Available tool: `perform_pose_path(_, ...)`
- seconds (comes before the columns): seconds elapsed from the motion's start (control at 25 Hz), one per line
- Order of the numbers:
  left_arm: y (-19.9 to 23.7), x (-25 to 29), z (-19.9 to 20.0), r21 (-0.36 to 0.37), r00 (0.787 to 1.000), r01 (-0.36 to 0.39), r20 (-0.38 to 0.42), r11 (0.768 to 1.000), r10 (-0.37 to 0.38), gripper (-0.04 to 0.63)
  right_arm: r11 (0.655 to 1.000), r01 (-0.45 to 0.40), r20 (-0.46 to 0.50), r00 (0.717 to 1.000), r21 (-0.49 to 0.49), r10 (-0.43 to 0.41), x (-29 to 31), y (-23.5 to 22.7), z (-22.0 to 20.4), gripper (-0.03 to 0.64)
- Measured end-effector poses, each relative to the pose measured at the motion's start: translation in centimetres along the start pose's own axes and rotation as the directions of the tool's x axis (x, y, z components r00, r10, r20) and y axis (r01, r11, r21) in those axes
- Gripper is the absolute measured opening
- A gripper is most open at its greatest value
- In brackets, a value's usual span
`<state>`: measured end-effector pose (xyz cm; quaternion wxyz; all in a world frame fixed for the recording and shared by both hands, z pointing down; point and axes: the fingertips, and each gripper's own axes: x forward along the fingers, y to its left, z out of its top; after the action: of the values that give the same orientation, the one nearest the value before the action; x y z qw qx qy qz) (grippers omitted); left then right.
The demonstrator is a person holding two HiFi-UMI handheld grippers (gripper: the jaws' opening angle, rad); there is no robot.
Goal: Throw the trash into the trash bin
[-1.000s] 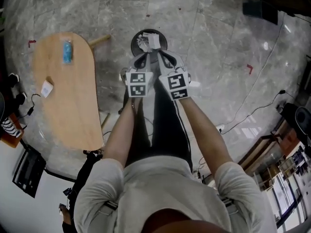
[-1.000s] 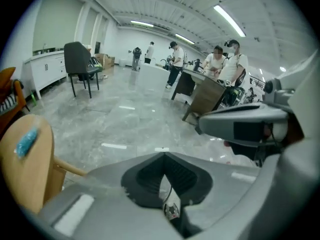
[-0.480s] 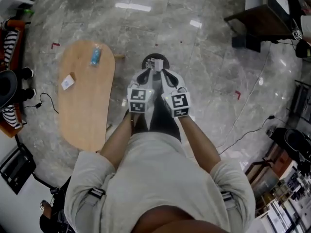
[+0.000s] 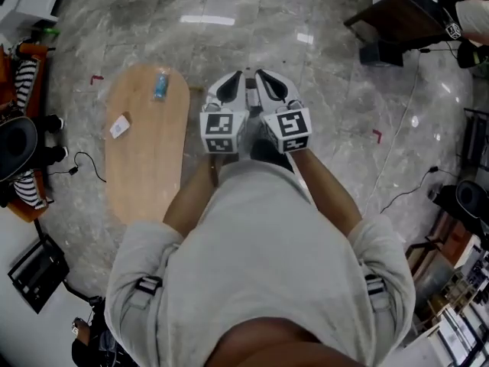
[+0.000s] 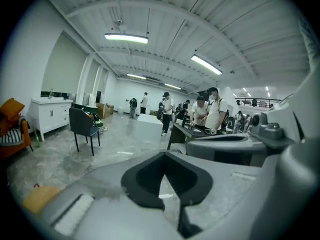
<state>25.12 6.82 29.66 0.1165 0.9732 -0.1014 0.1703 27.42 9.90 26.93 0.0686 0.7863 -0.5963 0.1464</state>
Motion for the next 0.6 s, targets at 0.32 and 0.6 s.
perform_pose_path(0.32,-0.7,0.4,2.3,0.057,0.999,-0.013,0.031,0.998,0.011,0.018,0.999,-0.021,0.062,0.998,-0.035,0.023,-0.3,-0.8,2.9,0.008)
perform_pose_path(0.6,-0.2,-0.5,2.5,-0.002,0.988,-0.145,0.057,0.989,0.145,0.018,0.988,-0.144,0.069,0.987,-0.056,0.148,0.3,-0.7,3.5,0.008)
